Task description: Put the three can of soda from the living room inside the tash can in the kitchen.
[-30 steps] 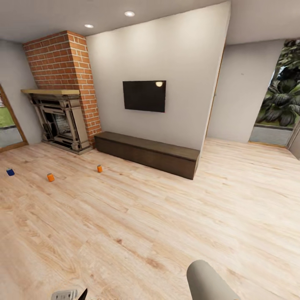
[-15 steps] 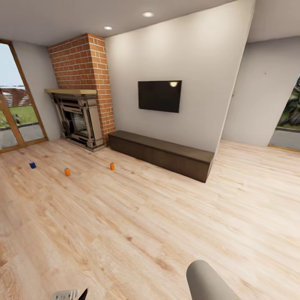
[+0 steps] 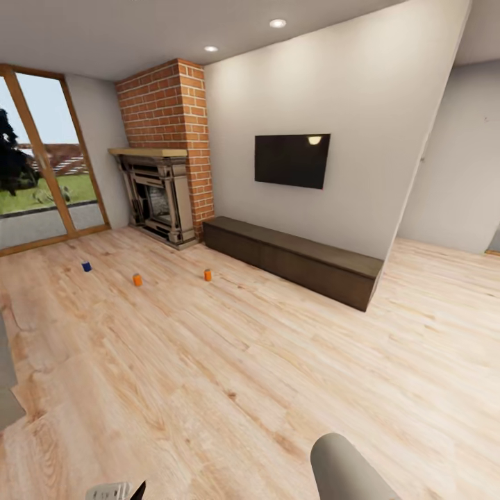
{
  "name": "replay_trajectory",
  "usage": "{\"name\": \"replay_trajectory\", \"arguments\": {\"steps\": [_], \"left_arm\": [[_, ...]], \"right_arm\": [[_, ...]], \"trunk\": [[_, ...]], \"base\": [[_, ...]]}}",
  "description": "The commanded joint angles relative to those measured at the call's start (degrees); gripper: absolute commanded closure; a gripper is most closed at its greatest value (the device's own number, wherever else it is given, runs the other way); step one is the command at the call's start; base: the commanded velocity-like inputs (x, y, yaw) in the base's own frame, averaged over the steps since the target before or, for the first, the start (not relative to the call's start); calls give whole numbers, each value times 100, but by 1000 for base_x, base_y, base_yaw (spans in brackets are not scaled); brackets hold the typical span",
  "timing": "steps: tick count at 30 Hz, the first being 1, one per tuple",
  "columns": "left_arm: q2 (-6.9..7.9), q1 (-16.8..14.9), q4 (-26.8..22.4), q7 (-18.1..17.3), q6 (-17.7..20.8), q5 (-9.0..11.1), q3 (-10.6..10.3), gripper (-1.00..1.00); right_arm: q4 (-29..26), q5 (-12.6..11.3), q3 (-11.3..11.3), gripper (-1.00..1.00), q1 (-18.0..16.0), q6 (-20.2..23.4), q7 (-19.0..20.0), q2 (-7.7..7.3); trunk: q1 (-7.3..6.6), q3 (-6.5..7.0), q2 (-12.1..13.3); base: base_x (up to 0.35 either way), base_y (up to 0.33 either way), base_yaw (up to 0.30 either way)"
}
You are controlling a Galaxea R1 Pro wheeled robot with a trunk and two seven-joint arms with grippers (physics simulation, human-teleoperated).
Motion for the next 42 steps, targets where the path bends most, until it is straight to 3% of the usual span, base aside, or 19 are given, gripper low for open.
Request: {"name": "replay_trajectory", "arguments": {"steps": [1, 42], "left_arm": [[-1, 1, 1, 0, 0, -2, 0, -100], [0, 4, -4, 0, -15, 17, 0, -100]], "right_arm": [[-10, -38, -17, 100, -2, -2, 19, 3], [-3, -38, -11, 100, -2, -2, 19, 6]], "trunk": [[0, 1, 0], [-22, 96, 40]], "base": [[56, 0, 218], [76, 0, 207]]}}
